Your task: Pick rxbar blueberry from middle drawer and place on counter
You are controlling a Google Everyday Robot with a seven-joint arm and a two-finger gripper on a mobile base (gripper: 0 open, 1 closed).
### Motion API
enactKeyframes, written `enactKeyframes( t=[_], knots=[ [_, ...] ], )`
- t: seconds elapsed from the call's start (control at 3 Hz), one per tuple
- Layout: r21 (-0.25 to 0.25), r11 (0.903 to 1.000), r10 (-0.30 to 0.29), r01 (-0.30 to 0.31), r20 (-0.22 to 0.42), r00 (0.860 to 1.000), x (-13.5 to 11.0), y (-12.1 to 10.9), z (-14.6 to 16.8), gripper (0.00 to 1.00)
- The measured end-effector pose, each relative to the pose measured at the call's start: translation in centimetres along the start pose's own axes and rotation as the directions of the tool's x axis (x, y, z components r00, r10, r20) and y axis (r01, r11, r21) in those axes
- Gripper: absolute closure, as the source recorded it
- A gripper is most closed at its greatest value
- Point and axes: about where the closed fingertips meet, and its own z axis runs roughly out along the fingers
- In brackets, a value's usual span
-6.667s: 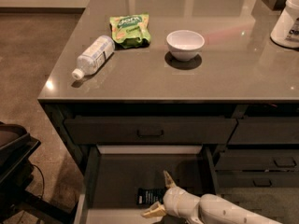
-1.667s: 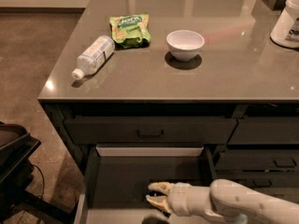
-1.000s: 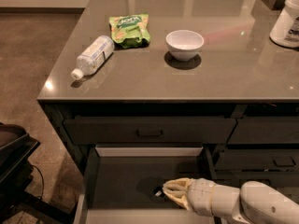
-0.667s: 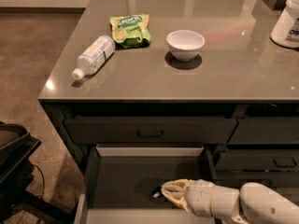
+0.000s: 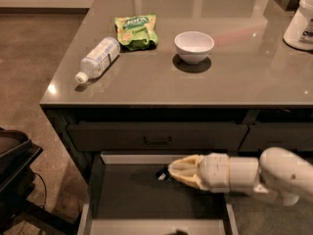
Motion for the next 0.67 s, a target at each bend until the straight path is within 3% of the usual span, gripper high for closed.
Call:
enactKeyframes(
  t=[0.33,0.67],
  knots=[
    [-0.033,0.9888,-0.145,0.146,0.019,0.989,-9.76,-1.58,-2.90,1.00],
    [-0.033,0.9887,-0.145,0.146,0.019,0.989,-9.77,-1.58,-2.89,1.00]
  ],
)
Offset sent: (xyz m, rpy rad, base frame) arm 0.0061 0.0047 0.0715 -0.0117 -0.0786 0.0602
